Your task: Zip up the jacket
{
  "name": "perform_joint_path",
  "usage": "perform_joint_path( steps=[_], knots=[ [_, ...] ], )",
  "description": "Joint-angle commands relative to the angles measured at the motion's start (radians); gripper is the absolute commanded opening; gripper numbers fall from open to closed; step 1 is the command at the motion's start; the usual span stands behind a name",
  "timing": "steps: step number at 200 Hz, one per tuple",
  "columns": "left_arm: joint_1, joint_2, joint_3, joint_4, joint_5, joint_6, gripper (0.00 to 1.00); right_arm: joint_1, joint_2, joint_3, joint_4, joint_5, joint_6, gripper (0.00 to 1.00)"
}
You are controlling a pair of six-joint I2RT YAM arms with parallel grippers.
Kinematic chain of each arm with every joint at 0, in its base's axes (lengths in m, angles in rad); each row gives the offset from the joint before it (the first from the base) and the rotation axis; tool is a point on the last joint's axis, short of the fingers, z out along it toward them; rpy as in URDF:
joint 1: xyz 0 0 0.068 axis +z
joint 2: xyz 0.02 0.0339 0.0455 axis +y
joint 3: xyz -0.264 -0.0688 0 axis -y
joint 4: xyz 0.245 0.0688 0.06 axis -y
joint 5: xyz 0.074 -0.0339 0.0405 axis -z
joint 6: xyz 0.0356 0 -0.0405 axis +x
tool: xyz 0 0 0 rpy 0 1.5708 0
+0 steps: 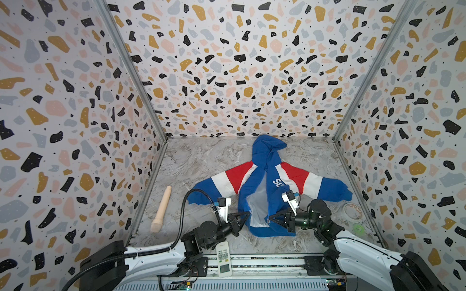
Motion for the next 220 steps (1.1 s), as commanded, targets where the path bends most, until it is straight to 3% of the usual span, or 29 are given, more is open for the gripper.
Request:
perform_joint_path(
  steps=[1,94,220],
  knots=[
    [0.003,0.021,0.026,0.127,0.070,0.045,0.00,0.000,0.009,0.047,0.106,-0.050,0.050,0.00],
    [0.003,0.114,0.049,0.228,0.179,0.074,0.00,0.028,0.093,0.105,0.183,-0.045,0.064,0.00],
    [0.004,0.117,0.058,0.220,0.184,0.093,0.00,0.060,0.186,0.147,0.215,-0.073,0.052,0.00]
  ],
)
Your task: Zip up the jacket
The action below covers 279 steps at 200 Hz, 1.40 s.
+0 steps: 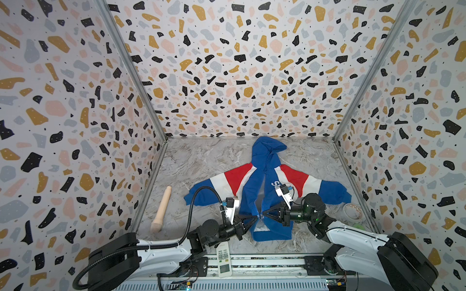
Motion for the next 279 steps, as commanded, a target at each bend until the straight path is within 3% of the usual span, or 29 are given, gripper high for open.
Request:
perform_joint_path(
  steps=[1,279],
  knots=[
    [0.003,-0.009,0.034,0.059,0.009,0.027,0.00,0.008,0.004,0.047,0.042,-0.036,-0.007,0.00],
    [0.003,0.011,0.041,0.026,-0.008,0.045,0.00,0.014,-0.008,0.045,0.032,-0.042,-0.002,0.00]
  ],
)
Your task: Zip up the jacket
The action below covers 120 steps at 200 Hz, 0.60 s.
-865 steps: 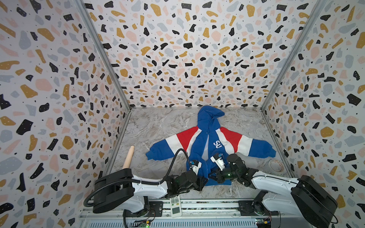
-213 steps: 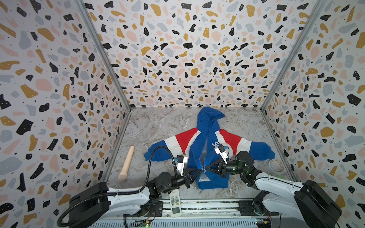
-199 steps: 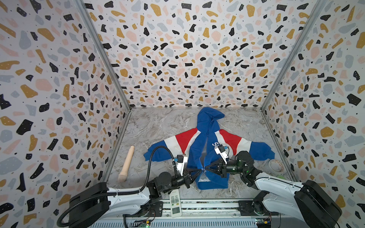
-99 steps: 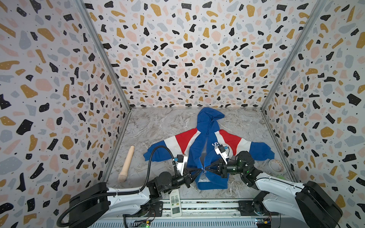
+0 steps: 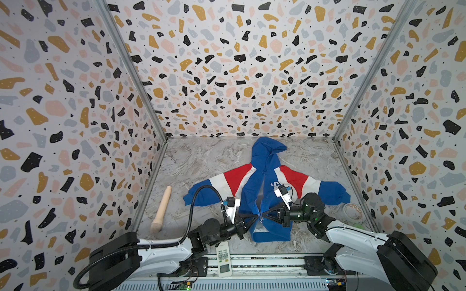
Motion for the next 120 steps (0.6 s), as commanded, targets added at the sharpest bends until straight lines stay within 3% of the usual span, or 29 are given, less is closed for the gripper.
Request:
perform_joint_path(
  steps=[1,120],
  knots=[
    [0.003,-0.001,0.020,0.041,0.008,0.019,0.00,0.004,-0.011,0.033,0.032,-0.006,-0.003,0.00],
    [0.004,0.007,0.006,0.051,0.002,0.016,0.00,-0.003,-0.015,0.024,0.035,0.005,0.002,0.00]
  ],
)
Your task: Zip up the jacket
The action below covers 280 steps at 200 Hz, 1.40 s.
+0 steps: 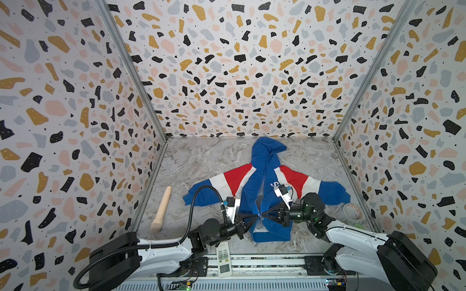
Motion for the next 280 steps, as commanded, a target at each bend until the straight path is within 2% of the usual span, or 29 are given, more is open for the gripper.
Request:
perform_joint_path(
  steps=[1,201,280],
  knots=[
    [0.003,0.007,0.006,0.051,0.002,0.016,0.00,-0.001,-0.014,0.023,0.035,-0.001,0.002,0.00],
    [0.003,-0.005,-0.020,0.068,-0.011,0.015,0.00,-0.008,-0.012,0.012,0.045,0.012,0.015,0.00],
    [0.002,0.038,0.000,0.066,-0.005,0.025,0.00,-0.008,0.003,0.013,0.074,0.013,0.049,0.00]
  ],
)
